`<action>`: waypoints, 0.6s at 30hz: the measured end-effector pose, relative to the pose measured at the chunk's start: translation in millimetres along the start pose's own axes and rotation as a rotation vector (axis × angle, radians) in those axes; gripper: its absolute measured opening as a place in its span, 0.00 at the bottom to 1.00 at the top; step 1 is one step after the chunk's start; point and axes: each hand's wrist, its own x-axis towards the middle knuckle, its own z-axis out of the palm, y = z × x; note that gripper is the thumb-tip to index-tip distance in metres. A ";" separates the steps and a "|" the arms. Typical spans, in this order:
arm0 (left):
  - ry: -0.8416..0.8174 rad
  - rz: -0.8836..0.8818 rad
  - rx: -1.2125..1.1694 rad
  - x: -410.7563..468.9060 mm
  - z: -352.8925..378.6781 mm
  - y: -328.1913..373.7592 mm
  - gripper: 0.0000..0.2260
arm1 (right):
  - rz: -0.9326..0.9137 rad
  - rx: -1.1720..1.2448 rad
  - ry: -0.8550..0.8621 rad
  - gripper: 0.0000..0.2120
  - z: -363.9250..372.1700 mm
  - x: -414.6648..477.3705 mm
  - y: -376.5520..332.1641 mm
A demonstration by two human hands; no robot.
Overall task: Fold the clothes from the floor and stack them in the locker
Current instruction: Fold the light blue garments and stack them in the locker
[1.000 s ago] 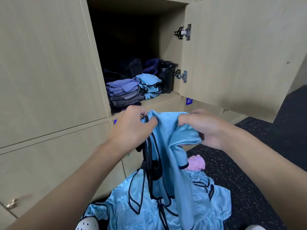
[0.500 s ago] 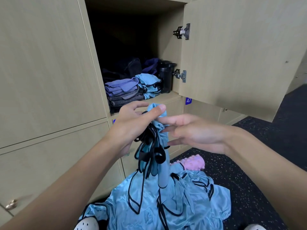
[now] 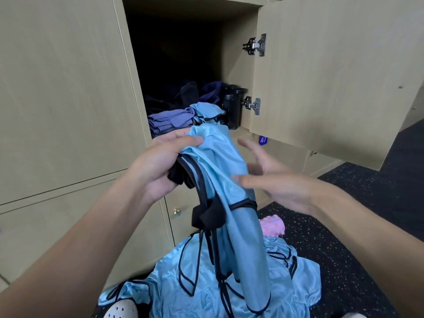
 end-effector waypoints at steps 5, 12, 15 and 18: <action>0.084 -0.079 -0.153 -0.9 -0.3 0.5 0.08 | -0.073 0.074 0.111 0.32 15.6 4.7 3.5; -0.073 -0.194 0.050 -10.7 14.5 -25.2 0.49 | -0.132 0.306 0.405 0.27 11.5 11.3 -1.9; -0.072 -0.061 0.193 -12.1 21.9 -36.2 0.52 | -0.147 0.273 0.456 0.18 9.7 11.9 -3.0; -0.073 0.082 0.290 -6.9 16.8 -39.1 0.50 | -0.132 0.199 0.374 0.10 6.0 9.3 -4.7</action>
